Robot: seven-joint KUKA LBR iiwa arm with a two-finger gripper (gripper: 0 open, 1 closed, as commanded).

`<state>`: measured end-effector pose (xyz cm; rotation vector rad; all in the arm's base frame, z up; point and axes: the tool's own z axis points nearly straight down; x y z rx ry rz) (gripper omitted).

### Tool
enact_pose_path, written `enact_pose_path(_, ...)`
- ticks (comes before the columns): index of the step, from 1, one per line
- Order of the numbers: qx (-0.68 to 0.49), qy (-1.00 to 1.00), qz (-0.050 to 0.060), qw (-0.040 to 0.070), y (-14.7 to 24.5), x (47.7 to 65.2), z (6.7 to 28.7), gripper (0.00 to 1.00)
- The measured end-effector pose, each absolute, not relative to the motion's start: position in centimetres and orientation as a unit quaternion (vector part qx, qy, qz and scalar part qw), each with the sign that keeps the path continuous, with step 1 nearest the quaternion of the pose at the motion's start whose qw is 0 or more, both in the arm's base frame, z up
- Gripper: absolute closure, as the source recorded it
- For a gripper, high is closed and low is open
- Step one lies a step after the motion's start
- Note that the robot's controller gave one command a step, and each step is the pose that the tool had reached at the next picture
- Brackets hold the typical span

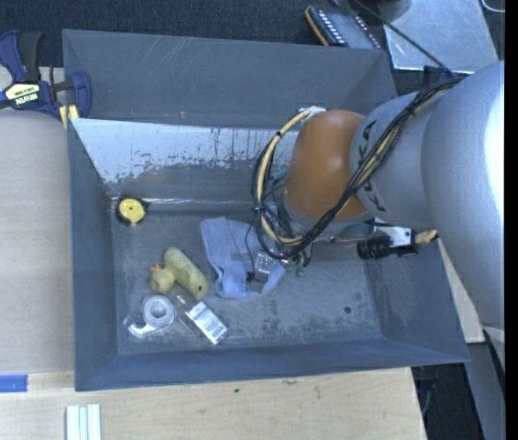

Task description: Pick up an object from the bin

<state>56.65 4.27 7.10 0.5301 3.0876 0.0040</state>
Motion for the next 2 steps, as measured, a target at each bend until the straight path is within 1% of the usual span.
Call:
enact_pose_path(1,0.178,0.984,0.002,0.008,4.83,60.15,7.20,1.00)
enact_pose_path(2,0.178,0.984,0.001,0.008,4.83,60.15,7.20,1.00)
